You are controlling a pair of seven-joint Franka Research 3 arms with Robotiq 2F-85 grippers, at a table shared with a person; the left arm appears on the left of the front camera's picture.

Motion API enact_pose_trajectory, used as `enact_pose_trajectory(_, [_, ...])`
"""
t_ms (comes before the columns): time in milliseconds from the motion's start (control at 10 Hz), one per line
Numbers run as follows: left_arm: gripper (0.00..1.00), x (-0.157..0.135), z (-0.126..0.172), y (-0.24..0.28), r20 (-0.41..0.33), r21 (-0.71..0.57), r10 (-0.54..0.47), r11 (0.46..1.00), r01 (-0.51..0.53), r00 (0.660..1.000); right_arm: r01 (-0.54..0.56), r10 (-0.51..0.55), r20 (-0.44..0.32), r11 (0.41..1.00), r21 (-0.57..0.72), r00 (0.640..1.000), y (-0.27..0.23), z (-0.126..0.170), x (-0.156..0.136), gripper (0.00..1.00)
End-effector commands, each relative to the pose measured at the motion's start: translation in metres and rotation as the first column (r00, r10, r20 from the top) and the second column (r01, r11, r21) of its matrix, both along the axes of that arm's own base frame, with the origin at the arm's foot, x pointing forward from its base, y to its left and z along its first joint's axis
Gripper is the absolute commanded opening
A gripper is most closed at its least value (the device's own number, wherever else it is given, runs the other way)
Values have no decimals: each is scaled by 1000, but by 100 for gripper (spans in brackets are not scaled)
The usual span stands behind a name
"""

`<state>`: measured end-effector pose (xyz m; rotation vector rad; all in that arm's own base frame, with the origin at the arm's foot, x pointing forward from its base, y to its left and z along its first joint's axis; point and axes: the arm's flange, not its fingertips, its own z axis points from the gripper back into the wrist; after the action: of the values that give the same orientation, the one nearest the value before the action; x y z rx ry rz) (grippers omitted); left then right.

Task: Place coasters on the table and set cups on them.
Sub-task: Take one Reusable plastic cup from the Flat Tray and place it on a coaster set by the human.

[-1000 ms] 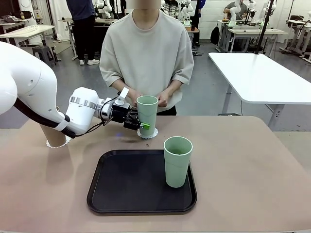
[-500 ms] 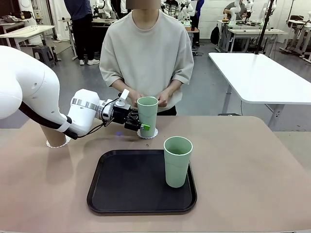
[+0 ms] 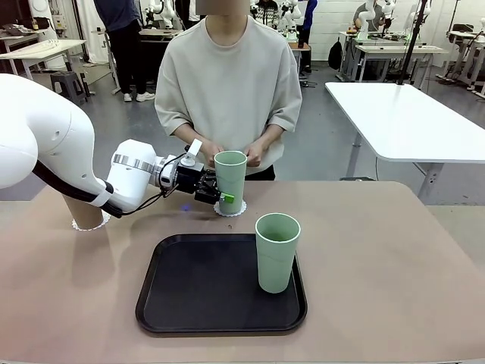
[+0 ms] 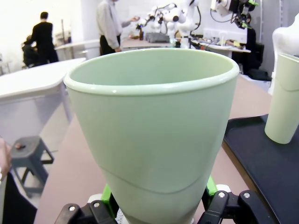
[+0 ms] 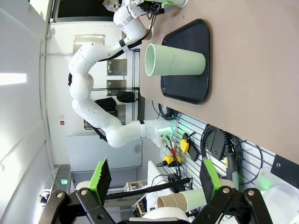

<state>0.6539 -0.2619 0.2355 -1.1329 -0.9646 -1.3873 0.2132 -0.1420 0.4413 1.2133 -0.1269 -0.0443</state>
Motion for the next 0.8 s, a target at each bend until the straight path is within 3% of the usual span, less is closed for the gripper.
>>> enact_pose_trajectory(0, [82, 9, 0, -2, 4, -2, -14, 1000, 14, 1000, -3, 3, 5, 1000, 12, 1000, 0, 0, 0, 100])
enact_pose_trajectory(700, [82, 12, -6, 0, -14, 48, 0, 999, 1, 1000, -3, 3, 5, 1000, 12, 1000, 0, 0, 0, 100])
